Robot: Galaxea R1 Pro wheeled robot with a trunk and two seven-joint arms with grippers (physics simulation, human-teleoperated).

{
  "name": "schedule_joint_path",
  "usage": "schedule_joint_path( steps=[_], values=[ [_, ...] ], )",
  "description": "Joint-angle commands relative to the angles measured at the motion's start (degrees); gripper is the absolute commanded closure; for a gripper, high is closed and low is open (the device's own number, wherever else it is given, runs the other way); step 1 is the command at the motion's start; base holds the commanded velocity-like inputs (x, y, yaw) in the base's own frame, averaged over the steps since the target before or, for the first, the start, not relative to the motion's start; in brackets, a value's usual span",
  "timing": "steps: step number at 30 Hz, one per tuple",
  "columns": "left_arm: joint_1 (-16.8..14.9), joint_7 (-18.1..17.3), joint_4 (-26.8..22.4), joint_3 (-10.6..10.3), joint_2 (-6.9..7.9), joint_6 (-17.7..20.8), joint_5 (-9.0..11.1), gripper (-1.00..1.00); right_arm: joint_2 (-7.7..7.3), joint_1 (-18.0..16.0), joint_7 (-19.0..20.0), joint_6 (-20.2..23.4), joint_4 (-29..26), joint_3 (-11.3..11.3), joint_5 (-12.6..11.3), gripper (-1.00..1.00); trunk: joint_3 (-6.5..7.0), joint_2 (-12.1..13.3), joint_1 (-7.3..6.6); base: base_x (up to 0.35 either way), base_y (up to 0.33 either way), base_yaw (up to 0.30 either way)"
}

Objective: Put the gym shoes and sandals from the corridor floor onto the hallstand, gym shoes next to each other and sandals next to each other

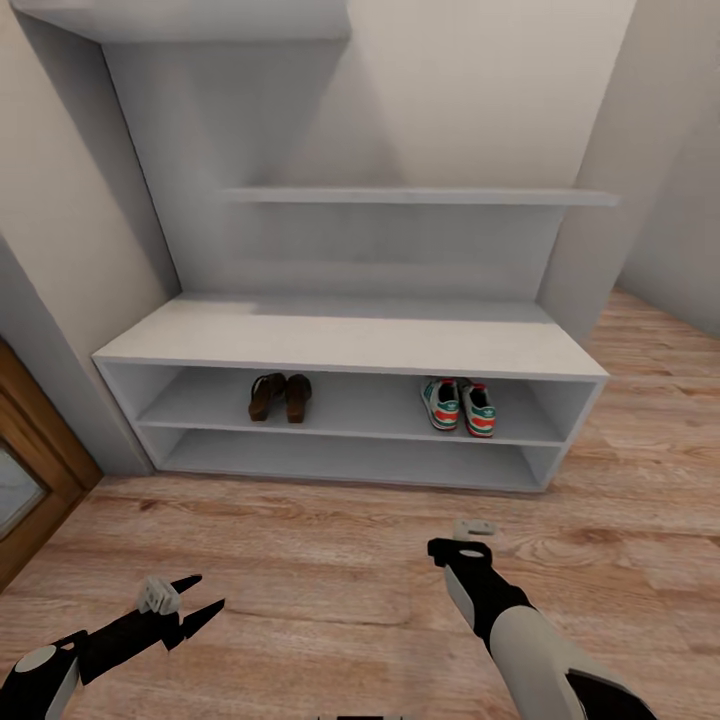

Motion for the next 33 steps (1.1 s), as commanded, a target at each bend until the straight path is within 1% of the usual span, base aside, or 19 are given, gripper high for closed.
schedule_joint_path(
  steps=[1, 6, 13, 16, 17, 21, 25, 28, 31, 33],
  values=[
    [-0.06, -0.20, -0.02, 0.37, -0.05, -0.54, -0.61, -1.00, 0.04, 0.05, 0.27, -0.26, 0.31, -0.27, 0.76, -1.00, 0.18, 0.00, -0.03, 0.000, 0.000, 0.000],
    [-0.06, -0.14, -0.02, 0.39, -0.03, -0.52, -0.66, -1.00, -0.15, 0.24, 1.86, -3.64, 2.32, -0.27, 1.17, -1.00, 1.29, 0.06, -0.16, 0.000, 0.000, 0.000],
    [-0.06, 0.00, 0.17, 0.44, -0.02, -0.47, -0.72, -1.00, -1.44, 0.39, 4.30, -8.42, 6.18, -0.27, 2.01, -1.00, 2.84, 0.16, -0.34, 0.000, 0.000, 0.000],
    [-0.06, 0.06, 0.24, 0.45, -0.02, -0.47, -0.74, -1.00, -1.99, 0.46, 5.12, -9.31, 7.63, -0.27, 3.13, -1.00, 3.38, 1.36, -1.00, 0.000, 0.000, 0.000],
    [-0.06, 0.09, 0.27, 0.45, -0.02, -0.47, -0.76, -1.00, -2.52, 0.58, 5.52, -9.68, 8.68, -0.27, 4.15, -1.00, 3.56, 1.76, -1.22, 0.000, 0.000, 0.000],
    [-0.06, 0.15, 0.30, 0.45, -0.02, -0.46, -0.77, -1.00, -3.81, 1.36, 5.93, -10.62, 10.68, -0.27, 6.51, -1.00, 4.28, 3.36, -2.10, 0.000, 0.000, 0.000],
    [-0.06, 0.55, 0.32, 0.45, -0.04, -0.46, -0.78, -1.00, -5.17, 2.90, 6.40, -13.17, 12.27, -0.27, 8.55, -1.00, 5.00, 4.97, -2.98, 0.000, 0.000, 0.000],
    [-0.06, 1.30, 0.32, 0.42, -0.10, -0.46, -0.78, -1.00, -6.12, 4.63, 7.67, -16.12, 13.05, -0.27, 9.47, -1.00, 5.53, 6.17, -3.64, 0.000, 0.000, 0.000],
    [-0.06, 2.31, 0.33, 0.39, -0.19, -0.46, -0.80, -1.00, -7.10, 6.56, 9.90, -19.29, 13.47, -0.28, 9.99, -1.00, 6.07, 7.37, -4.30, 0.000, 0.000, 0.000],
    [-0.06, 3.00, 0.33, 0.38, -0.22, -0.46, -0.83, -1.00, -8.03, 7.88, 11.66, -21.20, 13.62, -0.31, 10.16, -1.00, 6.43, 8.18, -4.73, 0.000, 0.000, 0.000]
  ],
)
